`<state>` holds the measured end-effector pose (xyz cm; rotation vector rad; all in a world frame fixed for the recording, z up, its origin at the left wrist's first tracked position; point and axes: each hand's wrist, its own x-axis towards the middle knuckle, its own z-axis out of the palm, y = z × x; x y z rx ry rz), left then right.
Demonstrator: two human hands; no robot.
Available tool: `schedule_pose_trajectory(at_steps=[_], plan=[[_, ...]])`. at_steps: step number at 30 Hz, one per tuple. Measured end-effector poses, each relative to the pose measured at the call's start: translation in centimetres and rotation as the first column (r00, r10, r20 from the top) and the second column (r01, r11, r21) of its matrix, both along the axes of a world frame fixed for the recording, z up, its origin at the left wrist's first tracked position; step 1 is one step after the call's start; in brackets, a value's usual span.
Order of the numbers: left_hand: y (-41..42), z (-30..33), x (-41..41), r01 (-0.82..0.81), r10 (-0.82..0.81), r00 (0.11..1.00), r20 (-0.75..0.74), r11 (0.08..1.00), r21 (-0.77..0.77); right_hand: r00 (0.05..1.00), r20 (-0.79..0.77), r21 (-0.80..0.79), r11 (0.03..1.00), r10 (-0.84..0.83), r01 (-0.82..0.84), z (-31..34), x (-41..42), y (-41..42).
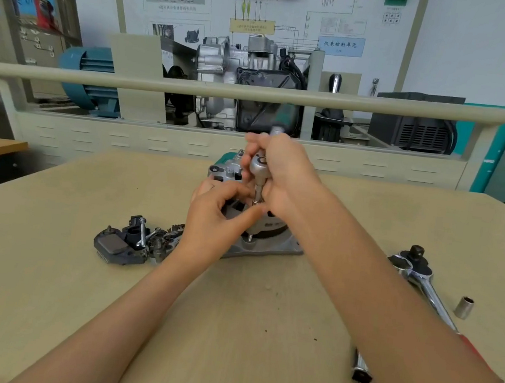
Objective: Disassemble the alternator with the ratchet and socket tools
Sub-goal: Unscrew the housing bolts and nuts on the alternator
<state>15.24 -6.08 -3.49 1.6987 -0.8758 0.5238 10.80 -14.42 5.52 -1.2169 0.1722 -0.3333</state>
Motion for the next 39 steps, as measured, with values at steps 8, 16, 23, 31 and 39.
schedule_pose_trajectory(at_steps=[8, 16, 23, 31, 39], plan=[[0.5, 0.1, -0.1, 0.08, -0.081, 0.993, -0.09, 0.997, -0.008, 0.914, -0.158, -0.228, 0.887, 0.373, -0.402, 0.9, 0.1, -0.9], [0.0, 0.2, 0.0, 0.03, -0.03, 0.999, -0.011, 1.0, 0.005, 0.892, 0.2, 0.287, 0.895, -0.404, 0.341, -1.5, 0.1, 2.0], [0.1, 0.1, -0.1, 0.018, -0.018, 1.0, -0.008, 1.0, 0.003, 0.998, 0.045, 0.094, 0.995, -0.038, 0.034, -0.3, 0.3, -0.1], [0.4, 0.3, -0.1, 0.09, -0.092, 0.992, -0.091, 0.996, -0.026, 0.856, -0.19, -0.221, 0.829, 0.48, -0.514, 1.2, 0.2, -1.5], [0.1, 0.2, -0.1, 0.05, -0.05, 0.998, -0.025, 0.999, -0.015, 0.904, 0.257, 0.314, 0.915, -0.34, 0.255, -1.9, 0.1, 1.4]])
